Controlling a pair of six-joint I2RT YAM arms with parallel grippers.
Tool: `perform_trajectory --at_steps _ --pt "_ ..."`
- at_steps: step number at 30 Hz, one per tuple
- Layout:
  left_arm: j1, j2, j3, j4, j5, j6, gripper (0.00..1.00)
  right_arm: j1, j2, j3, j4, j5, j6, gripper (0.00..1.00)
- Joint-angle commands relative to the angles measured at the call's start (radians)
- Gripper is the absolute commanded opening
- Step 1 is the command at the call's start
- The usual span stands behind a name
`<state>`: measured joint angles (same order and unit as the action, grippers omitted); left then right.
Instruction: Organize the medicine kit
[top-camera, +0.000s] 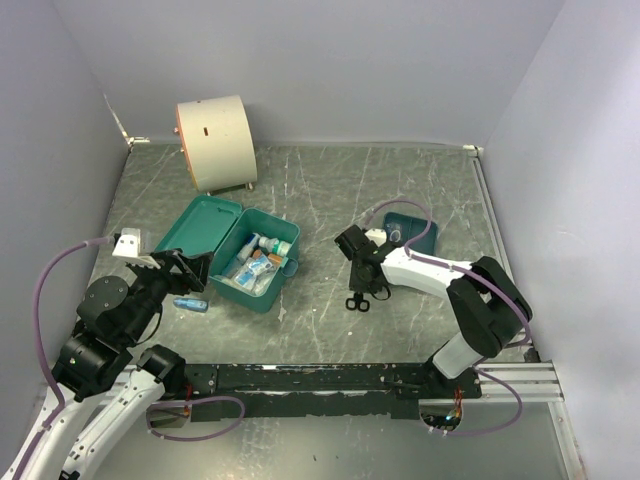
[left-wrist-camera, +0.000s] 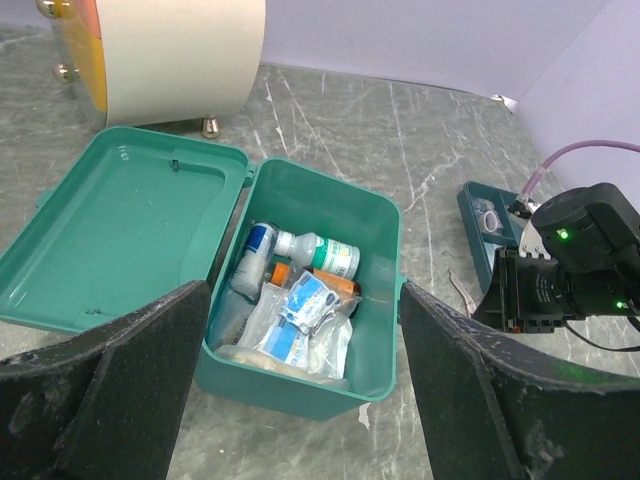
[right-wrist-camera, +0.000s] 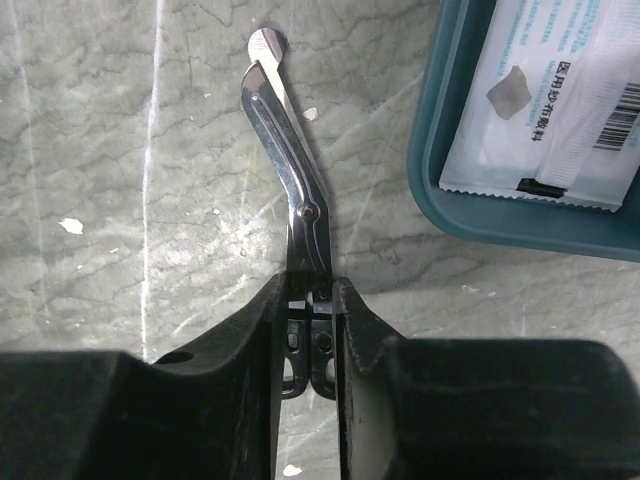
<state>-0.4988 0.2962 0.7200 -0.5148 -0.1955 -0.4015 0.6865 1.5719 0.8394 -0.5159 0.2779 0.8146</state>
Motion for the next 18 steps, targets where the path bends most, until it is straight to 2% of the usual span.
perform_trajectory --at_steps 1,3,6,18 --pt "0.006 -0.005 0.01 -0.001 -0.016 -0.005 0.88 0.006 0.037 -0.032 0.032 -0.005 0.027 0.14" --pt "0.006 -0.001 0.01 -0.002 -0.015 -0.003 0.88 0.005 0.036 -0.031 0.041 -0.004 0.023 0.08" --pt "0.006 0.001 0.012 -0.002 -0.017 -0.003 0.88 0.005 0.026 -0.02 0.044 0.004 0.016 0.05" --pt "0.006 -0.002 0.01 -0.002 -0.023 -0.005 0.88 0.006 -0.13 -0.013 0.029 0.09 0.017 0.05"
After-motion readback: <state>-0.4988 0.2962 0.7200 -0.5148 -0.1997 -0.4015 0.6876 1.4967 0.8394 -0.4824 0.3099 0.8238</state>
